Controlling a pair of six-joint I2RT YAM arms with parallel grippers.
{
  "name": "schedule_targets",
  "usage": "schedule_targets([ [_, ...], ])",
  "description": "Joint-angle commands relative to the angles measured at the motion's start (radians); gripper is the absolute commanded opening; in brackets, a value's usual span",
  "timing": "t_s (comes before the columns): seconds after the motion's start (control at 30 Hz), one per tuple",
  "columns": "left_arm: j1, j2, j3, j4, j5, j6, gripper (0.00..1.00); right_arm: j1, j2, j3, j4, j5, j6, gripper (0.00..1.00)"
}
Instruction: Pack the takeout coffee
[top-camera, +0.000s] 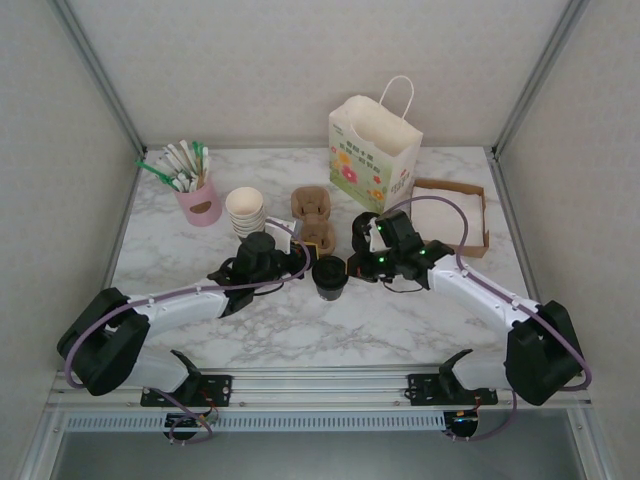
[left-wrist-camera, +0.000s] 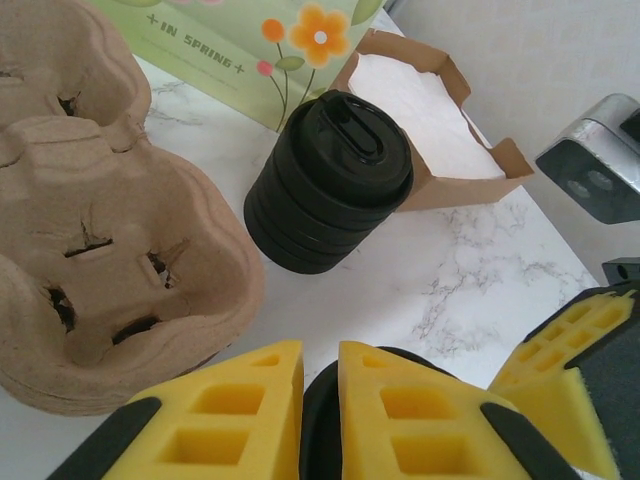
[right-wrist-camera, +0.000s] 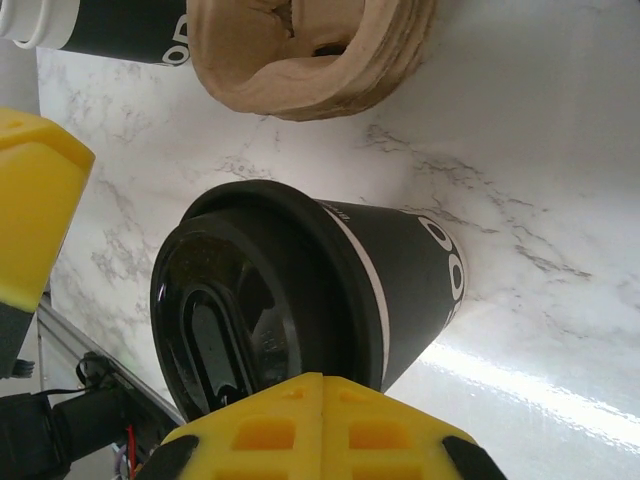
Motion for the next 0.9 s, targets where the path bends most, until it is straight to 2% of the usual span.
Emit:
schedule_targets([
  [0.0, -0.011, 0.011, -0.003, 0.018, 0.016, -0.021, 0.17, -0.008, 0.026, -0.009, 0.031, -0.039, 0.013, 0.00],
  [0.5, -0.025, 0.012, -0.094, 0.041, 0.015, -0.068, 0.14, -0.009, 0.092, -0.017, 0.004, -0.034, -0.001, 0.00],
  [0.87, -0.028, -0.022, -0.143, 0.052, -0.005, -0.091, 0.14, 0.021, 0.148, -0.001, -0.062, 0.033, -0.033, 0.00],
])
